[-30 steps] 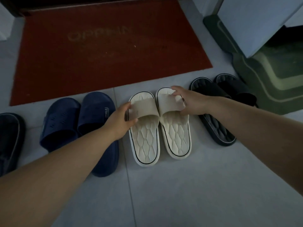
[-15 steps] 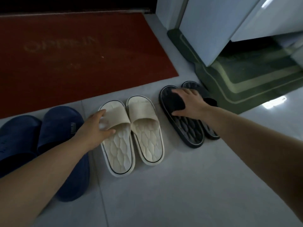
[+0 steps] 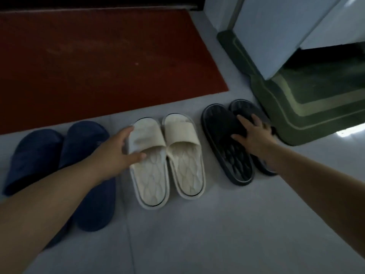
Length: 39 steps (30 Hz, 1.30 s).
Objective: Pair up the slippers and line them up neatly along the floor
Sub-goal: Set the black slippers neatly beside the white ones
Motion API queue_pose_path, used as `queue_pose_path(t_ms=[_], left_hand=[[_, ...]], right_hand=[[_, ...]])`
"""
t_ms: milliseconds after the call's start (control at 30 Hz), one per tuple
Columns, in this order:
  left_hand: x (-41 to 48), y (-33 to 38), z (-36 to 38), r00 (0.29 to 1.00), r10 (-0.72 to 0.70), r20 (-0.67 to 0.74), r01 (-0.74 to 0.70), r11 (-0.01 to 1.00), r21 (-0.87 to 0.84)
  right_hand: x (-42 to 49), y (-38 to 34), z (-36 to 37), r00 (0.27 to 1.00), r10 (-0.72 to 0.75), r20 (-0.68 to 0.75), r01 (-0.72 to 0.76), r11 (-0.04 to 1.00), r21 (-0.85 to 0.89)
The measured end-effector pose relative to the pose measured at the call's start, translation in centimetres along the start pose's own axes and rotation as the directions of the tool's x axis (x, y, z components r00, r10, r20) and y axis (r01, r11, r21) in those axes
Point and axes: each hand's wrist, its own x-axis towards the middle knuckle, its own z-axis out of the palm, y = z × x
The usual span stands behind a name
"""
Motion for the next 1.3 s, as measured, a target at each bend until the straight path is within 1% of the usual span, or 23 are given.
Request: queue_pose_path(t_ms=[100,133,167,233,300,333,367,400,433,500,533,567,600,667,733,767,800,867,967,1033,1100,1200,1300], left_hand=[[-2.5,-0.7,-4.3,0.999,-0.032,-0.032,0.033,0.999,0.015],[-3.6,-1.3,-6.1,0.998,-0.047,-0.052,0.049,0.998,0.032],[-4.8,-2.3,-7.9,0.996,-0.066,-0.064,0.070,0.996,0.060],[-7.5,-4.9,-11.6,0.990,-0.124,-0.062,0.132,0.980,0.148],[-10.6,-8.2,-15.8,0.979,-0.196,-0.063,0.206,0.944,0.256],[-11.6,-9.6,-17.6,0.967,-0.247,-0.068,0.257,0.927,0.275],[-13.3,-11.4,-19.7,0.948,-0.301,-0.106,0.318,0.912,0.259],[-14.8,-13.2,-21.8,0.930,-0.341,-0.141,0.365,0.904,0.223],[-16.1,-14.8,-23.7,0.916,-0.364,-0.172,0.392,0.901,0.183],[-18.1,-18.1,-26.4,0.900,-0.377,-0.220,0.412,0.900,0.142],[-18.7,-19.7,-27.2,0.900,-0.368,-0.233,0.409,0.898,0.162],[-19.2,-21.3,-28.0,0.902,-0.353,-0.247,0.404,0.893,0.198],[-19.4,-23.0,-28.6,0.906,-0.334,-0.260,0.397,0.882,0.252],[-19.3,-25.9,-29.6,0.918,-0.312,-0.245,0.388,0.832,0.396],[-19.0,-28.2,-30.3,0.928,-0.325,-0.181,0.370,0.765,0.527],[-18.8,-29.1,-30.4,0.930,-0.339,-0.145,0.357,0.732,0.580],[-18.6,-30.0,-30.4,0.928,-0.351,-0.123,0.347,0.702,0.622],[-17.7,-31.7,-30.6,0.941,-0.308,-0.142,0.322,0.677,0.662],[-15.9,-33.0,-30.7,0.970,-0.148,-0.195,0.238,0.760,0.605],[-14.6,-32.9,-30.3,0.975,-0.122,-0.185,0.206,0.808,0.552],[-13.6,-32.3,-29.7,0.983,-0.105,-0.154,0.169,0.848,0.502],[-13.4,-31.8,-28.9,0.985,-0.074,-0.155,0.136,0.886,0.444],[-14.0,-32.0,-28.7,0.982,-0.102,-0.162,0.159,0.907,0.391]], right_hand=[[-0.3,-2.2,-2.4,0.996,0.066,-0.060,-0.076,0.981,-0.181],[-0.4,-4.1,-3.4,0.996,0.037,-0.077,-0.051,0.978,-0.201],[-0.6,-6.6,-4.3,0.996,-0.038,-0.079,0.021,0.979,-0.201],[-1.7,-13.2,-5.1,0.961,-0.274,-0.040,0.266,0.952,-0.150],[-3.9,-20.8,-4.3,0.837,-0.547,0.018,0.546,0.835,-0.070],[-5.4,-23.9,-3.7,0.754,-0.655,0.061,0.657,0.751,-0.058],[-7.3,-27.6,-2.7,0.642,-0.758,0.116,0.767,0.637,-0.082],[-9.4,-30.8,-1.5,0.541,-0.820,0.184,0.841,0.528,-0.118],[-11.5,-33.7,-0.3,0.463,-0.850,0.250,0.887,0.442,-0.137],[-15.3,-38.5,2.2,0.357,-0.853,0.381,0.934,0.331,-0.133],[-16.9,-40.5,3.7,0.328,-0.841,0.431,0.944,0.305,-0.124],[-18.3,-42.4,5.2,0.319,-0.824,0.469,0.946,0.305,-0.108],[-19.5,-44.1,6.8,0.333,-0.804,0.492,0.937,0.340,-0.078],[-21.0,-47.4,10.0,0.411,-0.767,0.492,0.875,0.484,0.023],[-22.1,-50.1,12.7,0.532,-0.729,0.431,0.731,0.652,0.202],[-22.6,-51.3,13.8,0.603,-0.703,0.377,0.640,0.708,0.298],[-23.1,-52.3,14.7,0.671,-0.664,0.329,0.558,0.745,0.366],[-23.7,-54.1,16.1,0.768,-0.577,0.276,0.441,0.790,0.425],[-24.0,-55.9,17.0,0.865,-0.450,0.221,0.341,0.852,0.398],[-24.0,-56.3,17.0,0.912,-0.376,0.165,0.293,0.878,0.378],[-23.9,-56.0,16.5,0.937,-0.319,0.143,0.256,0.905,0.341],[-23.7,-55.7,15.9,0.942,-0.278,0.186,0.220,0.934,0.283],[-23.6,-55.6,15.7,0.941,-0.272,0.199,0.219,0.943,0.252]])
